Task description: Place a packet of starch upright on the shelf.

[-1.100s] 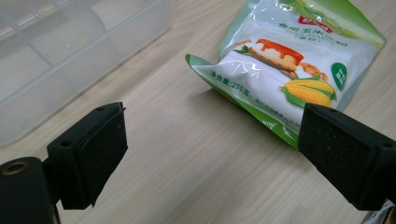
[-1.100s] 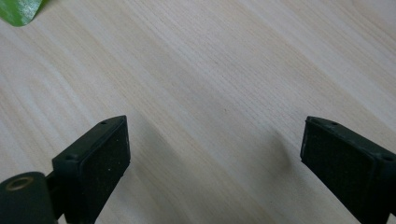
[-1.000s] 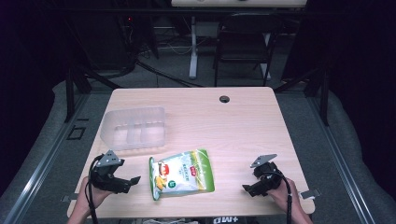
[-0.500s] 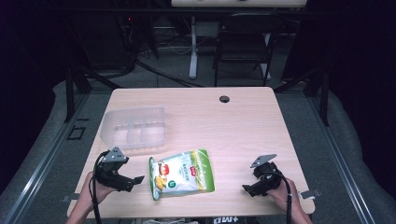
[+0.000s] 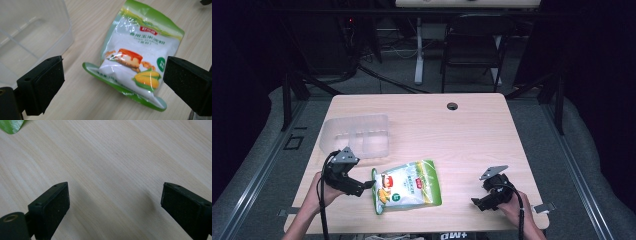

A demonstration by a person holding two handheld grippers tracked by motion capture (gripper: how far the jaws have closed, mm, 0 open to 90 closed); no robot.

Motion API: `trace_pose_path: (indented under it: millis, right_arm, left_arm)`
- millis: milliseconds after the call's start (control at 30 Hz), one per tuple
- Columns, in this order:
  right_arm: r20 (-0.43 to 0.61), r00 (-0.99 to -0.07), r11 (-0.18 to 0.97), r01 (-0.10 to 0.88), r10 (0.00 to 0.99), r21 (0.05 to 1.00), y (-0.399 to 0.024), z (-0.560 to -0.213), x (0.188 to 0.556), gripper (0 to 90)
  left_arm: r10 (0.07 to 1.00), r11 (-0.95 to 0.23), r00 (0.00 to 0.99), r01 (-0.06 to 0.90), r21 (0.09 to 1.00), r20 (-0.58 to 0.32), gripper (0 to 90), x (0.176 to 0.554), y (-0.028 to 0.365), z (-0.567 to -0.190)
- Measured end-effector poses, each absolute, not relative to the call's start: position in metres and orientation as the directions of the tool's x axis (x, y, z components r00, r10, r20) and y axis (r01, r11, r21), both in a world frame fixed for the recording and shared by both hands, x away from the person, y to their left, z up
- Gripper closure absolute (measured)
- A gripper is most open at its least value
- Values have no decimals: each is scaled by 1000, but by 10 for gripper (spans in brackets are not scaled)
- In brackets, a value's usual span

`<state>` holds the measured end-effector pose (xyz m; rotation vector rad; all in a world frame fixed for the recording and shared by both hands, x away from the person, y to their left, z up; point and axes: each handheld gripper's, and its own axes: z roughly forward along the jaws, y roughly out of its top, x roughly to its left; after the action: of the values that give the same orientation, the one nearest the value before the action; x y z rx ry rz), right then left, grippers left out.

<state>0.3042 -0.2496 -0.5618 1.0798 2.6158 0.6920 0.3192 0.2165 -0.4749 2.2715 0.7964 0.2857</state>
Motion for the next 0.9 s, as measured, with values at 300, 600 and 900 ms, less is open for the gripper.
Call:
trace_pose_path:
  millis: [300,600,900]
  right_arm:
    - [-25,-705,615,601,709,511,-251,-561,303,77]
    - [-22,-707,618,601,707,507,-251,-561,304,78]
    - [-14,-704,611,606,710,510,-251,-562,304,78]
  left_arm:
    - [566,-589,824,429,685,-30,33,344,193,-457]
    - [513,-624,856,423,657,-64,40,370,163,-463]
    - [478,-662,873,430,614,-96,21,388,136,-480]
